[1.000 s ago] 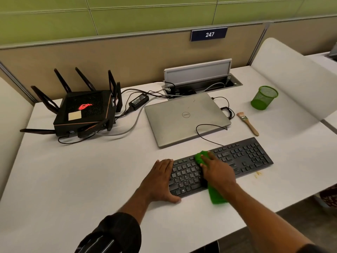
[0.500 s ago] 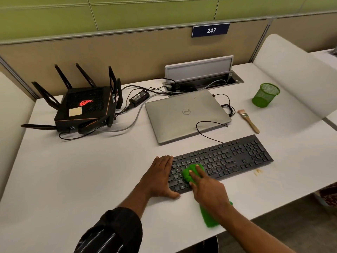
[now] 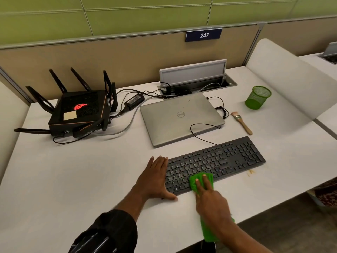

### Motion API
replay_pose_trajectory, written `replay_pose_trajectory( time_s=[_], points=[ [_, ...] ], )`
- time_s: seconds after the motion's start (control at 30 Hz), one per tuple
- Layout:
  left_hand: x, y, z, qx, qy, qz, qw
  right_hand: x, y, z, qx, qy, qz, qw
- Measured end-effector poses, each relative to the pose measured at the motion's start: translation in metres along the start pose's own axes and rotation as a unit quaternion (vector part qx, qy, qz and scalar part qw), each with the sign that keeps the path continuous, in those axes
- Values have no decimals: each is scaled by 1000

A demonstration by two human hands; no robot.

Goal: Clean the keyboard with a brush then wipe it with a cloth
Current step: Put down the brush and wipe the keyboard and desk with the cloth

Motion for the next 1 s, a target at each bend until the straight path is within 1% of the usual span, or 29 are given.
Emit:
replay_pose_trajectory(
  time_s=[0.1,0.17,0.23,0.33,0.37,0.4,0.43,0.53,0.6,0.63,0.67,0.7,0.77,0.8,0.83,0.87,0.93,1.0],
  points=[
    [13,3,-10,-9,4,-9,1000,-42,-22,14,-51,94,25,994],
    [16,3,-15,-14,6,0,1000,-32,-17,9,-30,108,35,993],
    [15,1,-14,-18,9,-1,1000,1,-5,-3,1,82,27,996],
    [12,-2,-15,-13,18,6,1000,52,17,-22,55,-18,-29,998],
    [14,-2,-16,-15,20,10,1000,56,22,-26,64,-42,-47,996],
    [16,-2,-18,-17,24,14,999,50,24,-28,62,-47,-56,995],
    [19,-2,-20,-18,25,17,999,35,23,-29,52,-31,-60,996],
    [36,1,-33,-26,12,17,999,-21,14,-31,8,89,-28,996],
    [44,1,-40,-29,4,22,999,-29,21,-41,7,142,8,990],
    [45,1,-42,-29,3,24,999,-21,29,-50,18,147,18,989],
    [45,1,-43,-28,2,25,999,-7,39,-59,29,133,24,990],
    [44,0,-43,-30,2,26,999,13,48,-70,37,100,22,994],
    [43,-2,-43,-27,5,31,999,51,64,-87,58,17,3,998],
    [44,-2,-43,-27,7,33,999,59,66,-92,60,-12,-5,998],
    [44,-2,-44,-27,6,32,999,56,66,-93,59,-19,-4,998],
    [45,-1,-46,-28,6,31,999,44,62,-94,52,-5,7,999],
    [48,0,-49,-27,4,32,999,9,44,-90,33,65,25,997],
    [49,1,-51,-28,5,41,999,-9,34,-87,26,124,22,992]
  ],
)
Point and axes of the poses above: each hand's wrist, its own z-axis away from the middle knuckle, its own y-axis out of the back of the hand, x = y × z, the point moved 9 cm from there along -z, towards the middle knuckle, and after that the axes turned 1 degree about -x, right-handed, at the moved point
